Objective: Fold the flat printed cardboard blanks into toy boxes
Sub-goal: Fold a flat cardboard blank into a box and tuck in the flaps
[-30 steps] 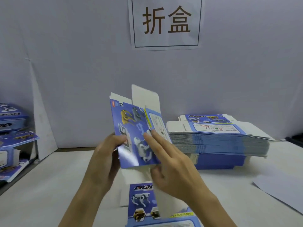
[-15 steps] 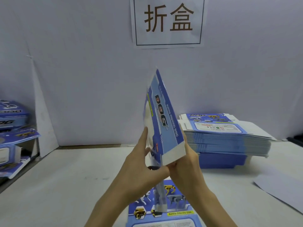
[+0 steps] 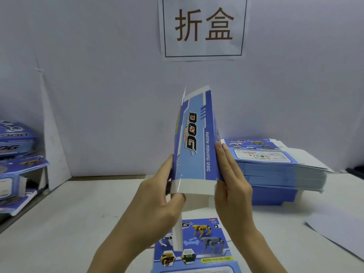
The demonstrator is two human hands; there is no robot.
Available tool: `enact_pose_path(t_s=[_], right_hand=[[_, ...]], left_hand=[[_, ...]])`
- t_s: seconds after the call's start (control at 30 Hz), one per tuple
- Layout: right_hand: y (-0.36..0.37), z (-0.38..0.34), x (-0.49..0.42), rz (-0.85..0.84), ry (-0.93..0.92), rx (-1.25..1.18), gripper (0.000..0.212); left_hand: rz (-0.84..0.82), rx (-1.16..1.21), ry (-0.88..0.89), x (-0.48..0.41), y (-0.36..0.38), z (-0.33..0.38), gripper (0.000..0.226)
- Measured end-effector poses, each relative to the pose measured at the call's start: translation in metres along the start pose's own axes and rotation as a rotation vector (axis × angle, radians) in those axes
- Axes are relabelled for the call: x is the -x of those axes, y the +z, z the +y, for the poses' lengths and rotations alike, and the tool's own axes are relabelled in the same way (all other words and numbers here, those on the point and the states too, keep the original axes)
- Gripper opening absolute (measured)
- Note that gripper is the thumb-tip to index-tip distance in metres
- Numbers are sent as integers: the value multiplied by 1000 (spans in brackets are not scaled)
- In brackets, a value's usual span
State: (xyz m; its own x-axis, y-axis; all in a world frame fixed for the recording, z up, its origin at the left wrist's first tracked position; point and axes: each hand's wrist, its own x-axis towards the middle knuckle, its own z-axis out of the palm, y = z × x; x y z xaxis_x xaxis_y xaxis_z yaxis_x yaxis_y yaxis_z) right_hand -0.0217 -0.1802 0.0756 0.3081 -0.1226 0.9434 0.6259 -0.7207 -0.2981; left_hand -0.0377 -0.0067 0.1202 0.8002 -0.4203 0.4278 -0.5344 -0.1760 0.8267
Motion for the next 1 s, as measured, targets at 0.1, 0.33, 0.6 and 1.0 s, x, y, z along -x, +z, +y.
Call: enact_pose_path(t_s=[0.1, 0.33, 0.6, 1.0], right_hand=[[-2, 3, 0, 20, 67, 13, 52], [10, -3, 8, -104, -36, 130, 57], [-20, 2, -17, -292, 576, -749, 69], [-27, -5, -26, -324, 705, -759, 58]], left_hand=[[-33, 155, 2, 3, 6, 7, 70], [303, 258, -206, -12, 11, -16, 68], [218, 416, -209, -21, -32, -41, 80], [-136, 380, -74, -19, -13, -43, 84]])
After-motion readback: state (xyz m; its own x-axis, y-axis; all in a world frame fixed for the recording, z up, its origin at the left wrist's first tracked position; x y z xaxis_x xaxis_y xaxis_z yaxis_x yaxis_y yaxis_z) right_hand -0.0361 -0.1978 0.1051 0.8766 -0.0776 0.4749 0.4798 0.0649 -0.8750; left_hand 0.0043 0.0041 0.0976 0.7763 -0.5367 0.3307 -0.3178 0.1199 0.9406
